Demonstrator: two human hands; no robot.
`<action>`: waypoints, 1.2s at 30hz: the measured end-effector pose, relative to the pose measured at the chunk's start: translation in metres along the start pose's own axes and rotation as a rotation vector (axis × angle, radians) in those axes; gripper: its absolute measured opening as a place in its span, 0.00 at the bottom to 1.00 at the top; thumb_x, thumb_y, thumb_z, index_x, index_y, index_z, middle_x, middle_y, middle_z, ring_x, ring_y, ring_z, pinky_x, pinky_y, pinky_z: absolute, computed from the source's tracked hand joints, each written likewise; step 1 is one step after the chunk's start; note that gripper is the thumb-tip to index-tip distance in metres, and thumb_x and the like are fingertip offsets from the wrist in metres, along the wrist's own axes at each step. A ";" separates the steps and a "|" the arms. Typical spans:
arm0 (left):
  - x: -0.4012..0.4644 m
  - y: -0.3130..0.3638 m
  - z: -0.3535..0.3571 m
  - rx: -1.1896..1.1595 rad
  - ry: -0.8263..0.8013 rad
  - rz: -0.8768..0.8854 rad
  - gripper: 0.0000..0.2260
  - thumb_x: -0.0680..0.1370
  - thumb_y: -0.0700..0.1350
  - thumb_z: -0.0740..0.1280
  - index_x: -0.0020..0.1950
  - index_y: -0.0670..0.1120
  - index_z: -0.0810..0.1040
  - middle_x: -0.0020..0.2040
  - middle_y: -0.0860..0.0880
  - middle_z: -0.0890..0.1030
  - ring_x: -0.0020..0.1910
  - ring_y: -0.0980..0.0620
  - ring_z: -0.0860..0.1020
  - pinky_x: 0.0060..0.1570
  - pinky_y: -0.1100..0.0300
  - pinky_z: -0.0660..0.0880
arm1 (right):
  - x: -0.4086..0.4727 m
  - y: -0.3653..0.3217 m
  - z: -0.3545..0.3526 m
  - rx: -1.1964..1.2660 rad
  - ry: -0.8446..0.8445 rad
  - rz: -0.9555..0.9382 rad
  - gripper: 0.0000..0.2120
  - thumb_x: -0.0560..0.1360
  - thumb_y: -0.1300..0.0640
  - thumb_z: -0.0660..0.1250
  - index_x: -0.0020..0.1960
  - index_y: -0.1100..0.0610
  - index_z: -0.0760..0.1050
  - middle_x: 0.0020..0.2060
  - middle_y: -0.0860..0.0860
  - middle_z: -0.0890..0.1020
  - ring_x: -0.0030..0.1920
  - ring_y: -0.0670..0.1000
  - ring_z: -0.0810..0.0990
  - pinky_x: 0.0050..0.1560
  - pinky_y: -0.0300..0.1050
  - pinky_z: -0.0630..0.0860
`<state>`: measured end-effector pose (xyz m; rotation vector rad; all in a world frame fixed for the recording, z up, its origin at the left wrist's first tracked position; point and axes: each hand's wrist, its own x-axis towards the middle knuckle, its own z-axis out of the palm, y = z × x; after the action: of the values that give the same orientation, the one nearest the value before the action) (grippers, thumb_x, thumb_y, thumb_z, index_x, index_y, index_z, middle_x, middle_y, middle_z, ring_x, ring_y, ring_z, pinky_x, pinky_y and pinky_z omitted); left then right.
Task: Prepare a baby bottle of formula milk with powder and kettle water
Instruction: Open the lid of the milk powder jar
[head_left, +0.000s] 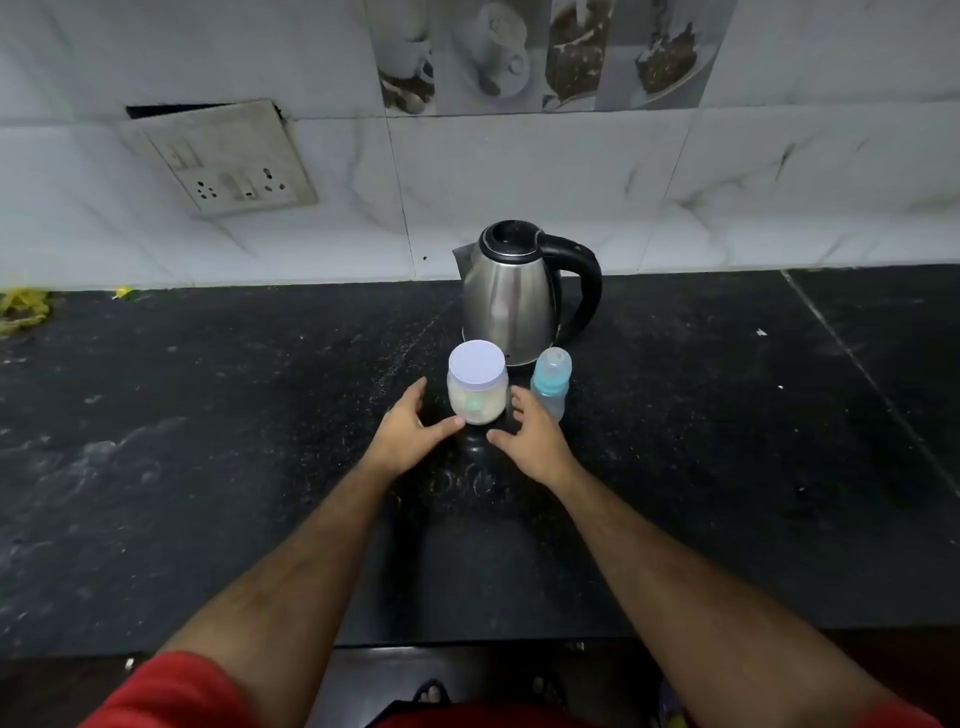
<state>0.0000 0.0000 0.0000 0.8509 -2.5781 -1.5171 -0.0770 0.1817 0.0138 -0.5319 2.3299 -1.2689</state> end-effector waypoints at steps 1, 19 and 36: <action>0.007 0.000 -0.002 -0.039 -0.030 -0.002 0.46 0.71 0.52 0.78 0.81 0.46 0.55 0.79 0.45 0.62 0.76 0.46 0.65 0.74 0.52 0.63 | 0.007 -0.001 0.003 0.030 -0.005 0.000 0.33 0.72 0.65 0.73 0.73 0.60 0.64 0.68 0.56 0.74 0.68 0.54 0.72 0.64 0.42 0.69; 0.045 0.012 0.003 -0.139 -0.195 0.111 0.43 0.67 0.35 0.78 0.77 0.51 0.64 0.71 0.51 0.74 0.68 0.51 0.74 0.70 0.48 0.70 | 0.042 -0.003 0.015 0.122 -0.025 0.057 0.39 0.69 0.75 0.69 0.76 0.58 0.60 0.71 0.53 0.71 0.70 0.52 0.69 0.71 0.54 0.69; -0.023 0.017 -0.018 -0.304 -0.157 0.101 0.33 0.57 0.57 0.80 0.60 0.50 0.77 0.52 0.46 0.84 0.53 0.50 0.83 0.57 0.54 0.79 | -0.021 -0.002 0.010 0.336 -0.133 -0.072 0.43 0.65 0.65 0.80 0.71 0.53 0.60 0.62 0.45 0.74 0.60 0.43 0.77 0.51 0.33 0.77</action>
<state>0.0174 0.0024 0.0284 0.5819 -2.3529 -1.9463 -0.0537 0.1846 0.0150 -0.5702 1.9503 -1.5672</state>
